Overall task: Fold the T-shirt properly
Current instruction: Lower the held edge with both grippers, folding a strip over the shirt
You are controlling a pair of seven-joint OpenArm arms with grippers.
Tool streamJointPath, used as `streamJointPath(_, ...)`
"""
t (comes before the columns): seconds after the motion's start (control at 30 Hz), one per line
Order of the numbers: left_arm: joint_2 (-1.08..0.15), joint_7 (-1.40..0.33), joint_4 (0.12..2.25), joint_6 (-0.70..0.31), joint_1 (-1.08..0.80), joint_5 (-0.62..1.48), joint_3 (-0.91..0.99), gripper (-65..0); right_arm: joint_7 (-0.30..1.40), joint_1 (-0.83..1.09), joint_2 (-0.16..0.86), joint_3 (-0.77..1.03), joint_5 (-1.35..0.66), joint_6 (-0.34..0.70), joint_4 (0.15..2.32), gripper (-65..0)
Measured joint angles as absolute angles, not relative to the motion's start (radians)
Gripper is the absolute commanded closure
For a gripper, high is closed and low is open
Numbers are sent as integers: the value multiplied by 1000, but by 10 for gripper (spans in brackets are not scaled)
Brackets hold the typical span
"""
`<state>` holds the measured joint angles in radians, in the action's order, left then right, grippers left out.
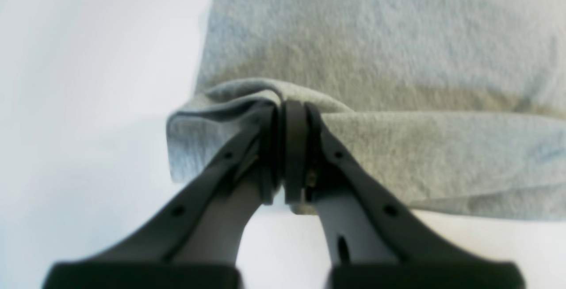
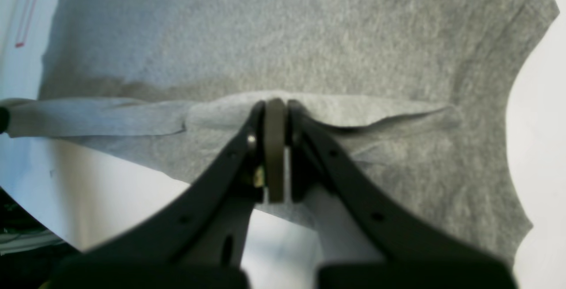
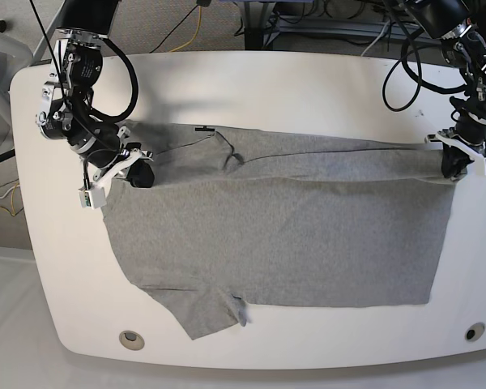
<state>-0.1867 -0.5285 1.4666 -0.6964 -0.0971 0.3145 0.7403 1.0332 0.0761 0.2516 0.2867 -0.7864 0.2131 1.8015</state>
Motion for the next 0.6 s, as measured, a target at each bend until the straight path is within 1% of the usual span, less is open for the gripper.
streamJointPath(0.6, -198, -507, 1443, -697, -97, 314, 738, -21, 1032, 34, 252, 274, -763, 209, 1801, 0)
